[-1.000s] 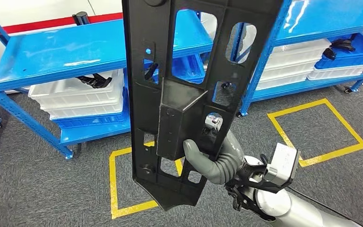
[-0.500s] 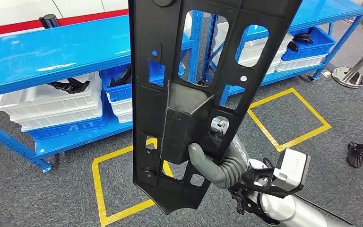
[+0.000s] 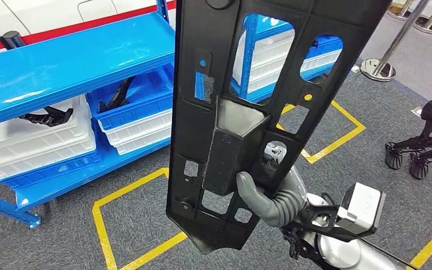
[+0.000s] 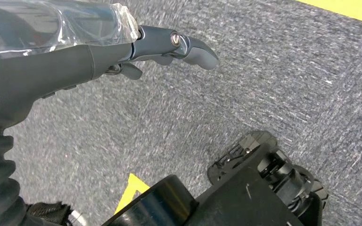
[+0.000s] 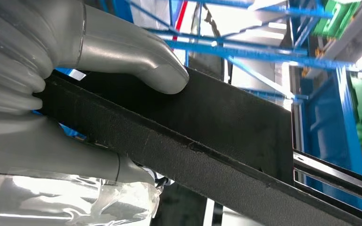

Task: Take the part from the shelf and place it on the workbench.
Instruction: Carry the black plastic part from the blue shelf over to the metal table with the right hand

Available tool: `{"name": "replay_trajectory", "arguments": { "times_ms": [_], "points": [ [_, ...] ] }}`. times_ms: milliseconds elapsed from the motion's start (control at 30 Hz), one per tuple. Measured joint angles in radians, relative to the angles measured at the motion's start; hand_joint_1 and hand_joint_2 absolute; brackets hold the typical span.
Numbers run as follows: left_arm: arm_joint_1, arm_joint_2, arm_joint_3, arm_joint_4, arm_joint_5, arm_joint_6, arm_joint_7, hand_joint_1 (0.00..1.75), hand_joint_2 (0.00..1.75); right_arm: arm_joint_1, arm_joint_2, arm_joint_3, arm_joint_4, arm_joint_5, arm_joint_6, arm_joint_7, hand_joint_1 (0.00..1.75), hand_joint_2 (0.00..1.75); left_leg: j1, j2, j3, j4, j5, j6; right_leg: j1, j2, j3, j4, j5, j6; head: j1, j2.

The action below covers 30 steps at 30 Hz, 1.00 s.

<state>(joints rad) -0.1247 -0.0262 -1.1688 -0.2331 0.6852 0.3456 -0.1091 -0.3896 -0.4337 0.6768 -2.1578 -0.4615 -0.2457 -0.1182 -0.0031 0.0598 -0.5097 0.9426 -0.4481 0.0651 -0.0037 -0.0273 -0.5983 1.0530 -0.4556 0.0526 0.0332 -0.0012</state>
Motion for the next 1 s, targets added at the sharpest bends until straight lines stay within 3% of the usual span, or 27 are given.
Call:
{"name": "replay_trajectory", "arguments": {
  "times_ms": [33,67,100,133,167,200,233,267,333,400,433,500,533,567,633,700,733,767,800,867,900,933,1000],
  "points": [
    [0.000,0.001,0.000,0.000,-0.001,0.000,0.000,0.00,1.75,0.009,-0.003,-0.007,-0.008,0.005,0.000,-0.003,1.75,1.75,-0.002,0.010,0.000,0.003,-0.005,-0.006,0.002,-0.008,0.027,-0.056,0.017,-0.011,0.000,0.000],
    [0.001,0.003,0.000,0.000,-0.001,-0.001,-0.004,0.00,1.75,0.022,-0.006,-0.014,-0.018,0.014,0.001,-0.007,1.75,1.75,-0.003,0.001,-0.016,0.045,-0.035,-0.016,0.003,-0.006,0.040,-0.087,0.025,-0.023,-0.001,0.000],
    [0.000,0.006,0.001,0.000,0.000,-0.004,-0.007,0.00,1.75,0.036,-0.009,-0.021,-0.029,0.026,0.002,-0.012,1.75,1.75,-0.003,-0.010,-0.042,0.109,-0.074,-0.025,0.003,0.001,0.046,-0.111,0.031,-0.035,-0.001,0.000],
    [-0.002,0.009,0.002,0.000,0.001,-0.007,-0.011,0.00,1.75,0.052,-0.011,-0.026,-0.037,0.039,0.003,-0.016,1.75,1.75,0.000,-0.025,-0.074,0.190,-0.118,-0.034,-0.001,0.023,0.042,-0.112,0.037,-0.045,-0.002,0.000],
    [-0.005,0.012,0.003,0.000,0.002,-0.011,-0.014,0.00,1.75,0.060,-0.011,-0.028,-0.041,0.051,0.004,-0.019,1.75,1.75,0.002,-0.044,-0.107,0.273,-0.156,-0.038,-0.002,0.036,0.040,-0.112,0.038,-0.047,-0.002,0.000],
    [-0.008,0.014,0.004,0.000,0.002,-0.015,-0.014,0.00,1.75,0.068,-0.010,-0.027,-0.042,0.060,0.004,-0.021,1.75,1.75,0.003,-0.047,-0.119,0.310,-0.164,-0.040,-0.002,0.048,0.039,-0.112,0.039,-0.048,-0.002,0.000],
    [-0.009,0.016,0.005,0.000,0.001,-0.019,-0.013,0.00,1.75,0.074,-0.009,-0.027,-0.043,0.068,0.005,-0.022,1.75,1.75,0.004,-0.049,-0.113,0.305,-0.151,-0.041,-0.002,0.060,0.040,-0.111,0.040,-0.047,-0.002,0.000],
    [-0.008,0.018,0.005,0.000,0.000,-0.023,-0.011,0.00,1.75,0.078,-0.008,-0.027,-0.043,0.075,0.005,-0.022,1.75,1.75,0.006,-0.053,-0.088,0.258,-0.120,-0.041,-0.003,0.074,0.041,-0.111,0.041,-0.046,-0.002,0.000],
    [-0.003,0.021,0.005,0.000,-0.003,-0.028,-0.008,0.00,1.75,0.085,-0.005,-0.026,-0.046,0.085,0.005,-0.024,1.75,1.75,0.013,-0.095,-0.021,0.110,-0.047,-0.041,-0.003,0.102,0.040,-0.108,0.043,-0.041,-0.002,0.000],
    [0.001,0.023,0.005,0.000,-0.006,-0.031,-0.007,0.00,1.75,0.092,-0.004,-0.026,-0.050,0.093,0.005,-0.026,1.75,1.75,0.018,-0.136,0.014,0.018,-0.021,-0.038,-0.002,0.126,0.029,-0.103,0.048,-0.031,-0.001,0.000],
    [0.002,0.023,0.005,0.000,-0.007,-0.031,-0.008,0.00,1.75,0.097,-0.003,-0.026,-0.052,0.097,0.005,-0.027,1.75,1.75,0.017,-0.139,0.015,0.010,-0.025,-0.035,-0.002,0.137,0.021,-0.102,0.052,-0.024,-0.001,0.000],
    [0.001,0.023,0.004,0.000,-0.010,-0.031,-0.008,0.00,1.75,0.108,-0.003,-0.026,-0.056,0.103,0.005,-0.027,1.75,1.75,0.016,-0.120,0.016,0.005,-0.022,-0.023,-0.005,0.145,0.011,-0.100,0.056,-0.013,-0.001,0.000],
    [0.000,0.023,0.004,0.000,-0.012,-0.031,-0.008,0.00,1.75,0.112,-0.003,-0.026,-0.058,0.105,0.005,-0.027,1.75,1.75,0.017,-0.109,0.017,0.003,-0.019,-0.016,-0.004,0.127,0.003,-0.086,0.045,-0.008,0.001,0.000],
    [-0.001,0.023,0.004,0.000,-0.013,-0.031,-0.008,0.00,1.75,0.115,-0.003,-0.027,-0.060,0.106,0.005,-0.027,1.75,1.75,0.018,-0.096,0.019,0.000,-0.016,-0.010,-0.003,0.102,-0.013,-0.050,0.023,-0.003,0.003,0.000],
    [0.001,0.024,0.004,0.000,-0.015,-0.030,-0.009,0.00,1.75,0.118,-0.002,-0.027,-0.063,0.107,0.004,-0.028,1.75,1.75,0.017,-0.069,0.018,-0.001,-0.014,-0.003,-0.002,0.049,-0.073,0.082,-0.044,0.004,0.006,0.000],
    [0.004,0.025,0.004,0.000,-0.017,-0.029,-0.010,0.00,1.75,0.124,-0.001,-0.027,-0.064,0.107,0.004,-0.028,1.75,1.75,0.015,-0.041,0.017,-0.001,-0.014,-0.002,-0.006,0.039,-0.126,0.201,-0.086,0.008,0.006,0.000],
    [0.005,0.025,0.003,0.000,-0.018,-0.029,-0.011,0.00,1.75,0.128,-0.001,-0.027,-0.065,0.108,0.004,-0.028,1.75,1.75,0.015,-0.028,0.017,-0.001,-0.015,-0.002,-0.007,0.037,-0.128,0.209,-0.080,0.008,0.006,0.000],
    [0.004,0.025,0.003,0.000,-0.020,-0.029,-0.011,0.00,1.75,0.131,-0.001,-0.027,-0.065,0.108,0.004,-0.028,1.75,1.75,0.015,-0.016,0.018,-0.001,-0.016,-0.002,-0.007,0.033,-0.109,0.176,-0.057,0.007,0.006,0.000],
    [0.004,0.025,0.002,0.000,-0.021,-0.028,-0.012,0.00,1.75,0.132,-0.001,-0.027,-0.066,0.108,0.004,-0.028,1.75,1.75,0.014,-0.004,0.020,-0.001,-0.017,-0.004,-0.007,0.019,-0.071,0.109,-0.024,0.006,0.006,0.000],
    [0.004,0.025,0.000,0.000,-0.023,-0.028,-0.012,0.00,1.75,0.132,-0.001,-0.029,-0.071,0.108,0.004,-0.028,1.75,1.75,0.009,0.015,0.024,0.001,-0.023,-0.010,0.000,-0.028,0.005,-0.033,0.023,-0.001,0.006,0.000],
    [0.005,0.025,-0.001,0.000,-0.024,-0.027,-0.011,0.00,1.75,0.132,0.000,-0.029,-0.074,0.108,0.004,-0.029,1.75,1.75,0.005,0.025,0.025,0.001,-0.026,-0.015,0.004,-0.045,0.025,-0.074,0.031,-0.006,0.006,0.000],
    [0.006,0.026,-0.002,0.000,-0.025,-0.027,-0.011,0.00,1.75,0.133,0.000,-0.030,-0.076,0.108,0.004,-0.030,1.75,1.75,0.001,0.036,0.026,0.001,-0.028,-0.019,0.007,-0.051,0.031,-0.090,0.030,-0.011,0.006,0.000],
    [0.006,0.027,-0.005,0.001,-0.025,-0.026,-0.007,0.00,1.75,0.137,0.002,-0.030,-0.079,0.108,0.007,-0.033,1.75,1.75,0.000,0.050,0.026,0.003,-0.034,-0.028,0.006,-0.029,0.026,-0.094,0.032,-0.022,0.005,0.000]
  ]
}}
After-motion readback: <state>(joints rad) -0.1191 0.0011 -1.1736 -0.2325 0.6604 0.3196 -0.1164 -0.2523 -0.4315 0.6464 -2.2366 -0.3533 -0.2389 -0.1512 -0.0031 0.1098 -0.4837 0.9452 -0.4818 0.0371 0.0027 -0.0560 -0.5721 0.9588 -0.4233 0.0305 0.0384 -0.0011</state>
